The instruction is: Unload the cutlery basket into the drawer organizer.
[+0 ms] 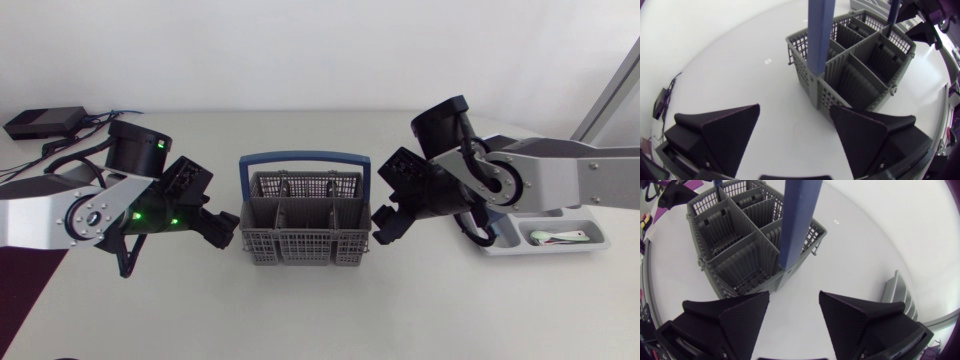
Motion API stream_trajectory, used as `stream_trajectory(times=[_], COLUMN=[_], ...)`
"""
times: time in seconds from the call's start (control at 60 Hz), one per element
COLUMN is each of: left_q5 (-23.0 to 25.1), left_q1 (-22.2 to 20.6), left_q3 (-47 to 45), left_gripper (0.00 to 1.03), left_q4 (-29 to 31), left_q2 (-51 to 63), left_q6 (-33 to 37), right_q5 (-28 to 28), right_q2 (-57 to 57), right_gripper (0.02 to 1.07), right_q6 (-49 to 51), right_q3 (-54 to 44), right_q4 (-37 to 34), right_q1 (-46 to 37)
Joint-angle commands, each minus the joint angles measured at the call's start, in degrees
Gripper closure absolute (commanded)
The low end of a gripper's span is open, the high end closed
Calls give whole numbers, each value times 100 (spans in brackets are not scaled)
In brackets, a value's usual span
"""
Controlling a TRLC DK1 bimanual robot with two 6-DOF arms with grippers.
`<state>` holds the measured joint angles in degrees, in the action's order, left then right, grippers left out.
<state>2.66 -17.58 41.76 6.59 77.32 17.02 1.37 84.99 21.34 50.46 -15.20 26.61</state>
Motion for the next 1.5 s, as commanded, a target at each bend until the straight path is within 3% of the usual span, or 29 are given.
stream_trajectory(times=[0.0,0.317,0.983,1.35,1.483], left_q5=[60,68,68,68,68], left_q1=[106,264,-122,598,774], left_q3=[87,-150,-265,-370,-502], left_gripper=[6,5,5,5,5], left_q4=[-88,-88,27,150,202], left_q2=[29,-226,-437,-1158,-1632], left_q6=[135,197,135,223,179], right_q5=[39,-163,-321,-682,-945], right_q2=[167,44,360,-554,-914], right_gripper=[34,34,34,34,21], right_q6=[-174,-174,-227,-183,-174], right_q3=[52,-10,439,-168,-379], right_q4=[-27,-9,-18,0,79], right_q1=[116,-33,46,-244,-341])
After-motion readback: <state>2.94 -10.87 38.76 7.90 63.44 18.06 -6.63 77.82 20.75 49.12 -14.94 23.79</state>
